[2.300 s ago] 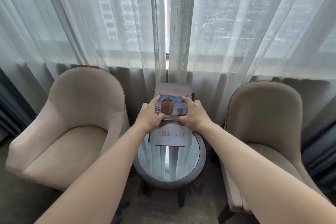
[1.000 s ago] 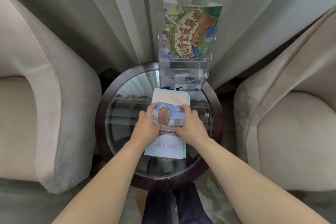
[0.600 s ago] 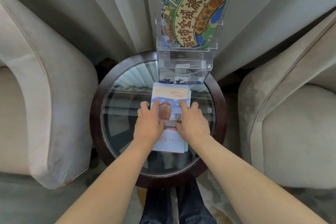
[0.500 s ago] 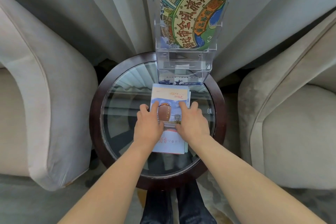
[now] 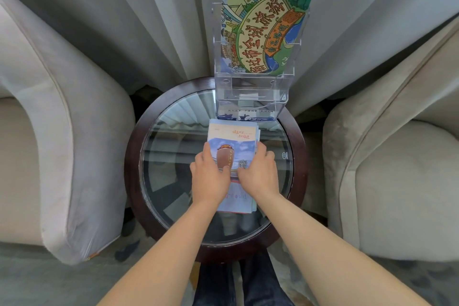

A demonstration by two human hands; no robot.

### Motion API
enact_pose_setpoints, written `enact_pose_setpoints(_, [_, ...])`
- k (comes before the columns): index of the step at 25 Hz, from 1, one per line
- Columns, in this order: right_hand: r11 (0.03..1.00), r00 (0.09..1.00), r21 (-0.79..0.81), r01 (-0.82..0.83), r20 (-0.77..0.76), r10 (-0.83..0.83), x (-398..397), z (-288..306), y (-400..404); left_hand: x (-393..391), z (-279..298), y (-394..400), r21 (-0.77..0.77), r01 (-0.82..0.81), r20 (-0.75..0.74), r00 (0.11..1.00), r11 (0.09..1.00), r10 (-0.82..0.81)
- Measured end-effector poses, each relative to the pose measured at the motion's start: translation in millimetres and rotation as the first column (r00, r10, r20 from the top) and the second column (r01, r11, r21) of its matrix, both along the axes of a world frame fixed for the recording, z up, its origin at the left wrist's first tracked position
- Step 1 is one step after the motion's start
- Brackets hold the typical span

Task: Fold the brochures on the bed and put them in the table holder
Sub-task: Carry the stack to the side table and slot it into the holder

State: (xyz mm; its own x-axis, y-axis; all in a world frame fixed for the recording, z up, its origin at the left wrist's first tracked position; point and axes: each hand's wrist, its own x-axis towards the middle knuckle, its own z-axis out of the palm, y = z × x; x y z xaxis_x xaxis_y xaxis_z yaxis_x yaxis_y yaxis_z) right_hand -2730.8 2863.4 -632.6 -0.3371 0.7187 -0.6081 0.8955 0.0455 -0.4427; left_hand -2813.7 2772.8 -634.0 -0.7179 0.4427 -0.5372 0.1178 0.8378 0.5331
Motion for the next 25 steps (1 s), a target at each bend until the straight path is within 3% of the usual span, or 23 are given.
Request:
enact_pose_setpoints(8, [0.984,0.985,-0.051,0.171,0.039,-0.169,4,-10,9,-14,-8,-6,-0.027,-0.180,0.145,0.973,0.983,0.182])
enact_pose_setpoints(16, [0.976,0.977,0.022,0.215,0.007,-0.215,-5,12,8,-20,14,-7,0.036,-0.187,0.118,0.976,0.982,0.182])
enact_pose_setpoints(25, [0.962,0.954,0.152,0.227,-0.236,-0.188,-27,89,27,-51,89,17,0.248,-0.152,0.038,0.988,0.957,0.147])
